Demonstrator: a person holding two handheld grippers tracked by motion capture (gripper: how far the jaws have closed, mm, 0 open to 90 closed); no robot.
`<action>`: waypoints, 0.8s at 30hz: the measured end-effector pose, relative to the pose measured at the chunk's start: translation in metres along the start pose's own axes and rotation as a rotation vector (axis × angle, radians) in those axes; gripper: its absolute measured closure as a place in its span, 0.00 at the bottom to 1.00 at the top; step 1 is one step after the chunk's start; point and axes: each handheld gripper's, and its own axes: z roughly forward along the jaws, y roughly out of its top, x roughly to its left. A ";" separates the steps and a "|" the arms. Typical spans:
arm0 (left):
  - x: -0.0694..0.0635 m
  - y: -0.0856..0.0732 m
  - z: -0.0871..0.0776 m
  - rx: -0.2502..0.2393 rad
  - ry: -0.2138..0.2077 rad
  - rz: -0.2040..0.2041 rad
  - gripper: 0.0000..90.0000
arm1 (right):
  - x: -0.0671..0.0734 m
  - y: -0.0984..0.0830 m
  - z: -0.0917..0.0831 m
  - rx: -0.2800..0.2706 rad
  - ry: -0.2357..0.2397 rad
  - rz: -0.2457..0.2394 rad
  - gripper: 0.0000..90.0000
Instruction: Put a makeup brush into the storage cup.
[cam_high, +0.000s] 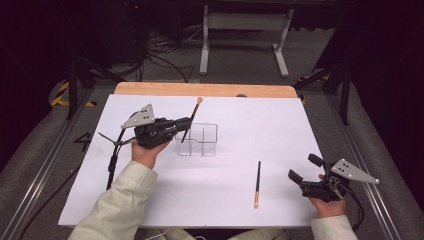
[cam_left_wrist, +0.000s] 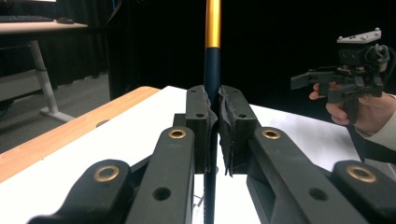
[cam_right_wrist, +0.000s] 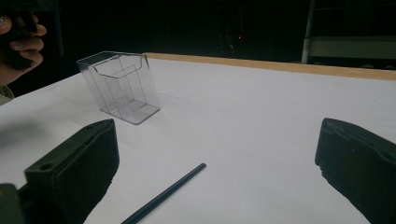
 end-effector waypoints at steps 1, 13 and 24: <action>0.001 0.000 0.001 0.000 0.001 0.000 0.92 | 0.000 0.000 0.000 0.001 0.000 0.000 0.00; 0.008 0.003 0.012 -0.009 0.013 -0.005 0.92 | 0.000 0.000 0.001 0.000 0.005 0.004 0.00; 0.018 0.003 0.028 -0.027 0.029 -0.026 0.92 | -0.001 -0.001 0.002 0.005 0.006 0.008 0.00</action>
